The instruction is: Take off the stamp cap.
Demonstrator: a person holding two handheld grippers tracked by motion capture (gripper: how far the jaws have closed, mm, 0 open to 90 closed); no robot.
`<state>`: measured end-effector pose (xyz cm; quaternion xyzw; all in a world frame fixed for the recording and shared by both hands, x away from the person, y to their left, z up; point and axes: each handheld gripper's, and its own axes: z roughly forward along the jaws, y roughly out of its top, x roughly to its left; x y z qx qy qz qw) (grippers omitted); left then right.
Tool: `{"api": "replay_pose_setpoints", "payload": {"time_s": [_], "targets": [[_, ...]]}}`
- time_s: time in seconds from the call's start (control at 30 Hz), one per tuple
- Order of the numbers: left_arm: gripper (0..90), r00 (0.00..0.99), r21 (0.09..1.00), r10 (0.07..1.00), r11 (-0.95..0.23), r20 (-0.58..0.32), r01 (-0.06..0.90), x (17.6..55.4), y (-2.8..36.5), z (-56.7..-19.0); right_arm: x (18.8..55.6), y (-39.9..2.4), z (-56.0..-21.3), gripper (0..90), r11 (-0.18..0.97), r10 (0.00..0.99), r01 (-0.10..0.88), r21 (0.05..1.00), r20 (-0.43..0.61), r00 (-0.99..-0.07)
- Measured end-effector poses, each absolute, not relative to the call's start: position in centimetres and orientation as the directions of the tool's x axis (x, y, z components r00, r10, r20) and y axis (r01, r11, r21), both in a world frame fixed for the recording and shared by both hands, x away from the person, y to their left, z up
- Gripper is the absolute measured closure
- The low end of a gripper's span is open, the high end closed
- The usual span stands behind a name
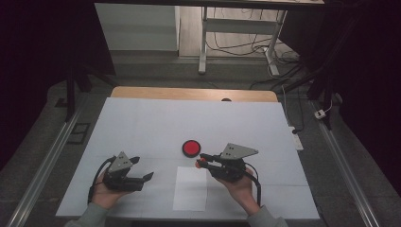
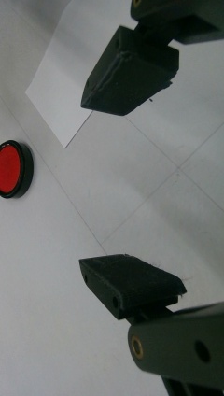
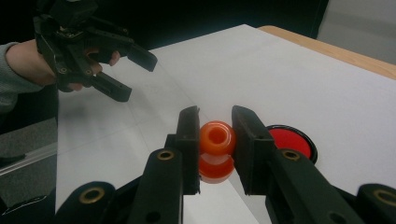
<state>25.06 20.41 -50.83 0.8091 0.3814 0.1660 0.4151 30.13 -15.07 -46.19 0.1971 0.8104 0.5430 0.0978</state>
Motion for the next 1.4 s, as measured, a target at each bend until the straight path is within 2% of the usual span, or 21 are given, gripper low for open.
{"api": "replay_pose_setpoints", "payload": {"time_s": [0.57, 1.4], "targets": [[22.0, 0.697, 0.822, 0.716, -0.374, -0.038, 0.429, 24.8, 18.7, -49.7, 29.6, -14.7, -46.3, 72.2, 0.334, 0.44, 0.212, 0.918, 0.047, -0.897], [23.8, 0.754, 0.81, 0.656, -0.429, -0.025, 0.401, 25.8, 16.1, -49.7, 30.2, -14.0, -46.8, 72.2, 0.337, 0.432, 0.227, 0.914, 0.065, -0.9]]}}
